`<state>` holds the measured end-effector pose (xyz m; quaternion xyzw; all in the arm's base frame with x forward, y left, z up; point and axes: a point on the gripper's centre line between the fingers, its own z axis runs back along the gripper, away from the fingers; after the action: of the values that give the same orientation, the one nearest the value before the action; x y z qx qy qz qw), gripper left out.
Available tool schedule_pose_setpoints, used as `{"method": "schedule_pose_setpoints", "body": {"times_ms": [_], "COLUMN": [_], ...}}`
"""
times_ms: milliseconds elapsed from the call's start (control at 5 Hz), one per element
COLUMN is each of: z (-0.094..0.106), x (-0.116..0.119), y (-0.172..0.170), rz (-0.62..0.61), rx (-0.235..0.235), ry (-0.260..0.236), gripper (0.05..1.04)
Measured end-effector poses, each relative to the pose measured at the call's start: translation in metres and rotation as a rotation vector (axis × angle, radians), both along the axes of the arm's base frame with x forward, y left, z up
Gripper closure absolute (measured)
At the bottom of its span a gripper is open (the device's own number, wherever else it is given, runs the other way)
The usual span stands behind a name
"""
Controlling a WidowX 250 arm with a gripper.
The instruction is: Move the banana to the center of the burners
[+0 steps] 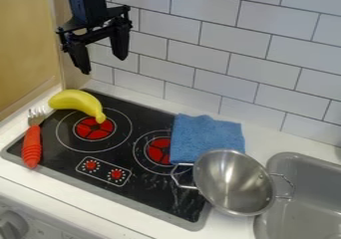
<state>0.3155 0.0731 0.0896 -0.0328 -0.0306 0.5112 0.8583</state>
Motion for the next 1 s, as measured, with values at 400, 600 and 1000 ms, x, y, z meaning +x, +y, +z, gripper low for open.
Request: {"method": "schedule_pose_setpoints", "body": {"times_ms": [400, 600, 1000], "z": [-0.032, -0.040, -0.060], "x": [-0.015, -0.013, -0.007], "y": [0.007, 0.013, 0.037], "rz": [0.024, 0.077, 0.169], "rx": [-0.009, 0.008, 0.059], "ry": [0.122, 0.134, 0.110], "gripper": [0.085, 0.085, 0.085]}}
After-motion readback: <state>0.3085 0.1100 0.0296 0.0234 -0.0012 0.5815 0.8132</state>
